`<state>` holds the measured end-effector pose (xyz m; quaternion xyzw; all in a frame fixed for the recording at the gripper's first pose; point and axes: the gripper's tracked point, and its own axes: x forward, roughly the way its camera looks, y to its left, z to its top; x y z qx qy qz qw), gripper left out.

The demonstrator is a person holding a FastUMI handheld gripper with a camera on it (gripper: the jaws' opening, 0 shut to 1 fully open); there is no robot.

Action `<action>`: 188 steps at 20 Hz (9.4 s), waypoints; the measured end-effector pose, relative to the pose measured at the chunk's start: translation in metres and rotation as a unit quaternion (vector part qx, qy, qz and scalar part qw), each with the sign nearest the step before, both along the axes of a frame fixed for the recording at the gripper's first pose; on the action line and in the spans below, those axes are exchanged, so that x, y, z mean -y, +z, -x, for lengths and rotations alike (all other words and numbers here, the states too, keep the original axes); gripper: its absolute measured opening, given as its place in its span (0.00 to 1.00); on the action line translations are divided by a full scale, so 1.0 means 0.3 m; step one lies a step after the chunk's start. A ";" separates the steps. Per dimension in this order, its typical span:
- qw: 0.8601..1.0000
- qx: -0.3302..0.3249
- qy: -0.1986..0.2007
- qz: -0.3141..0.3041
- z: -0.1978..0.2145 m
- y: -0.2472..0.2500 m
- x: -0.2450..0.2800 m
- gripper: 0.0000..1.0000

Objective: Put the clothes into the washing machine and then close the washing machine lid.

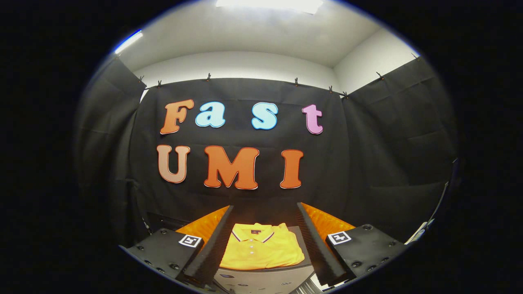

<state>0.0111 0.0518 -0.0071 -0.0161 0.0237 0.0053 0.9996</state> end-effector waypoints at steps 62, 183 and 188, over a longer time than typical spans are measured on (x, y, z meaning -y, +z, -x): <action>0.937 -0.182 0.084 -0.286 -0.623 -0.824 -0.153 0.08; 0.933 -0.338 0.111 -0.054 -1.131 -1.200 -1.427 0.98; 0.944 -0.310 0.103 -0.035 -1.213 -1.250 -1.404 1.00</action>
